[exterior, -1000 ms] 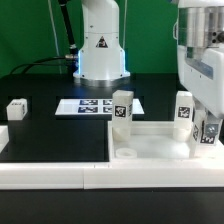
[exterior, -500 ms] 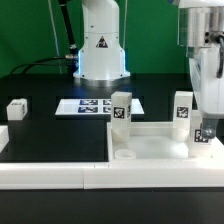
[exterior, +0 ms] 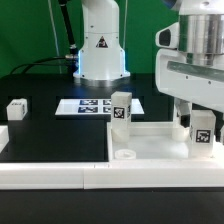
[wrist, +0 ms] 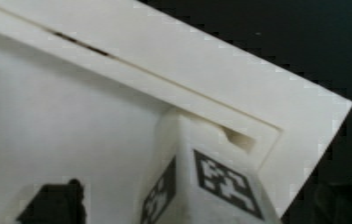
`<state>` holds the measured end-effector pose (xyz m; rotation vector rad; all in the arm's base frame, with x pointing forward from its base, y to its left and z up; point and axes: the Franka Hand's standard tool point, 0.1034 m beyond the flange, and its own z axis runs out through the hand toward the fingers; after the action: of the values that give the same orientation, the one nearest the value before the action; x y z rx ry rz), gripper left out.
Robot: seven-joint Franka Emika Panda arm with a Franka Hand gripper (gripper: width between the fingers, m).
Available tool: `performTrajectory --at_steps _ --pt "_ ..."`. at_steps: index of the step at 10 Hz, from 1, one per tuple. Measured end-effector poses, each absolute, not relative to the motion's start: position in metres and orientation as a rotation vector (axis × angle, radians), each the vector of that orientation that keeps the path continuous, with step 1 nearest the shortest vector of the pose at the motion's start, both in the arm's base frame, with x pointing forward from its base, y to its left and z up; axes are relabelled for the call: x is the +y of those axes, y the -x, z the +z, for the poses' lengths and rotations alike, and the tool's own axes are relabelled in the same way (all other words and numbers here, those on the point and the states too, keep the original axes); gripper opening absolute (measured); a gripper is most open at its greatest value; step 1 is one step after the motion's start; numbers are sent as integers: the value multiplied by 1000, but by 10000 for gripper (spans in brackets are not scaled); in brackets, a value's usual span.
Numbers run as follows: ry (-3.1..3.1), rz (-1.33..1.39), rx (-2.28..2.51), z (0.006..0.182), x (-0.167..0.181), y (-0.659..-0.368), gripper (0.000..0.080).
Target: Assemble square table
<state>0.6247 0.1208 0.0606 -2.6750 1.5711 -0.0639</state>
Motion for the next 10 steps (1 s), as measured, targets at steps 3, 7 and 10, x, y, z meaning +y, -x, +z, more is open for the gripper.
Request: performTrajectory --at_steps 3,7,10 --pt "2908 -117 1072 64 118 -626 649" --pt "3085 -161 442 69 118 -628 563" --pt "3014 -154 738 68 119 -627 288"
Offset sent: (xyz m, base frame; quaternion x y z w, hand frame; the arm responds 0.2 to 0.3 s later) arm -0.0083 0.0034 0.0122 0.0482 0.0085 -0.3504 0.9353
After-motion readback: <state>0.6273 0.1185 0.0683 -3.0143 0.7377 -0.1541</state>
